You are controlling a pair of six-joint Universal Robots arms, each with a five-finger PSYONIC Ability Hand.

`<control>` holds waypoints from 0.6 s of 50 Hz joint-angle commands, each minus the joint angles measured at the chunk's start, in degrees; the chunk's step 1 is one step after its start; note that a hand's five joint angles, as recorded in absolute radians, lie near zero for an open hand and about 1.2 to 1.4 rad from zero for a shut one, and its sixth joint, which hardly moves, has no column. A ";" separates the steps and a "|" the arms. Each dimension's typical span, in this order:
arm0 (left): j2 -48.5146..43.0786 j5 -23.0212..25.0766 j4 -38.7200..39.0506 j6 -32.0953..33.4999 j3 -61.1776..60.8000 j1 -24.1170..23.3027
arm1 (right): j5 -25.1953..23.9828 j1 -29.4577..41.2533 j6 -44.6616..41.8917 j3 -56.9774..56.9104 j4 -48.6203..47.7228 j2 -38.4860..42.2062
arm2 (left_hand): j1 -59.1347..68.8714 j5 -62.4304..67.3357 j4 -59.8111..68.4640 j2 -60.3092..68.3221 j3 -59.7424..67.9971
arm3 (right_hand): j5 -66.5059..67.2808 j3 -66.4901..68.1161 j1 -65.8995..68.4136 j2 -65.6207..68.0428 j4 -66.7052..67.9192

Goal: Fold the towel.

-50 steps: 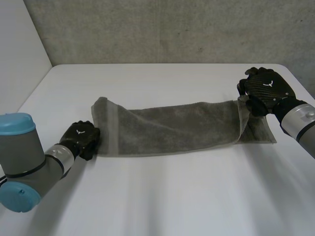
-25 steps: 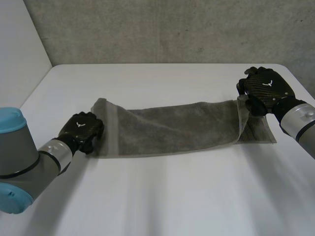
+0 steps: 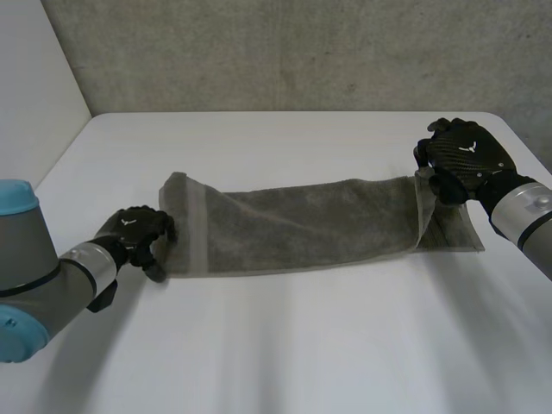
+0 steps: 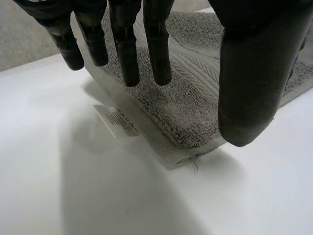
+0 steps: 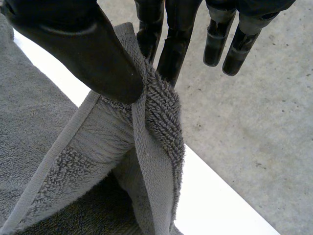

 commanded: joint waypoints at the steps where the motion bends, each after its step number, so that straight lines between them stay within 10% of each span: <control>1: -1.89 -0.22 -0.21 -0.17 2.03 0.24 | -0.06 0.51 -0.02 0.05 -0.08 0.08 | 0.80 1.23 -3.11 0.35 -2.78 | 4.64 -2.69 5.34 6.86 -4.37; 30: -5.40 -0.31 0.06 0.53 3.87 -0.38 | -0.06 0.69 -0.11 0.31 -0.17 0.08 | 8.54 8.96 -3.11 8.09 -2.78 | 4.64 -2.69 5.34 6.86 -4.37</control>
